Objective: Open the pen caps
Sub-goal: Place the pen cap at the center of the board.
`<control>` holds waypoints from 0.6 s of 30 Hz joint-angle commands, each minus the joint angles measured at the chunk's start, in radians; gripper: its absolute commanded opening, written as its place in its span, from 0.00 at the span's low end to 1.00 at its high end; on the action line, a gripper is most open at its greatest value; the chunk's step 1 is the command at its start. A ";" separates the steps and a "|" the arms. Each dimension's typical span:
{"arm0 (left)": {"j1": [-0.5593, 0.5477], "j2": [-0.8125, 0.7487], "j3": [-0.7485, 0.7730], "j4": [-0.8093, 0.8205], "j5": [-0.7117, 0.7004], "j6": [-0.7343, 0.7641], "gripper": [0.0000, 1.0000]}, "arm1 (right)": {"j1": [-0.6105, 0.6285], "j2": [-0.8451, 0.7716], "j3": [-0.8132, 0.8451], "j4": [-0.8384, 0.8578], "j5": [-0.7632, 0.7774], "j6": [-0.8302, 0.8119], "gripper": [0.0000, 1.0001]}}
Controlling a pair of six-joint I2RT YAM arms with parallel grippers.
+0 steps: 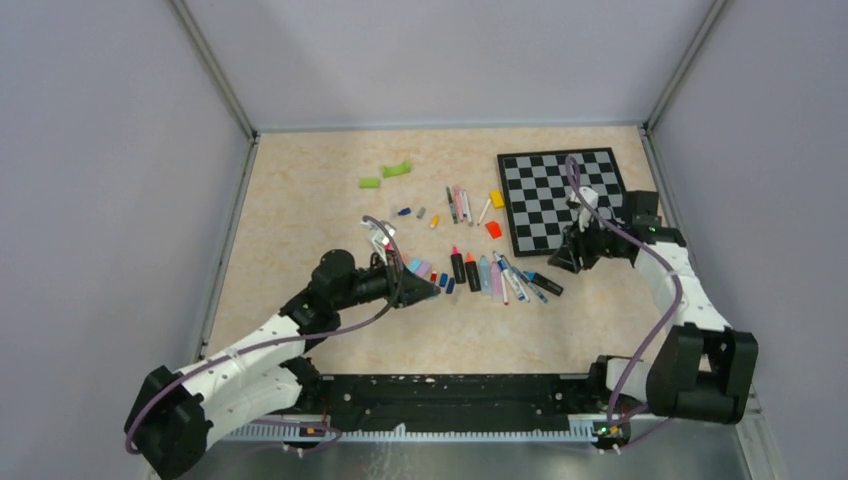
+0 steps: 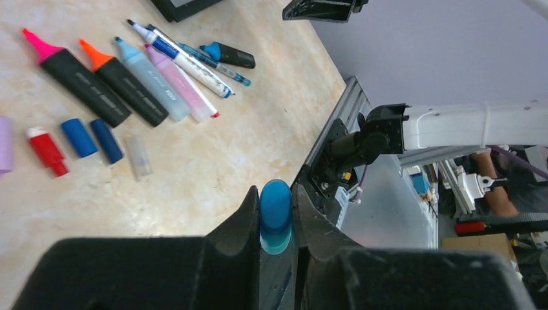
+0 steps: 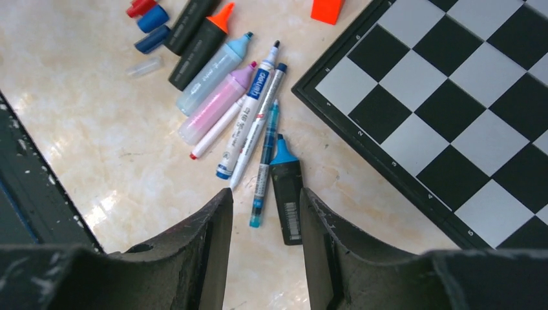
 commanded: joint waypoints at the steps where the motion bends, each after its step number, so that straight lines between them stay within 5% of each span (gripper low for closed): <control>1: -0.188 0.058 0.131 -0.173 -0.209 0.119 0.00 | -0.076 -0.165 -0.059 0.044 -0.213 0.013 0.42; 5: -0.345 0.234 0.246 -0.308 -0.461 0.080 0.00 | -0.151 -0.271 -0.164 0.161 -0.273 0.092 0.47; 10: -0.406 0.574 0.517 -0.670 -0.660 0.021 0.03 | -0.180 -0.293 -0.182 0.206 -0.266 0.148 0.47; 18: -0.440 0.864 0.762 -0.768 -0.722 0.084 0.18 | -0.183 -0.284 -0.179 0.199 -0.260 0.138 0.47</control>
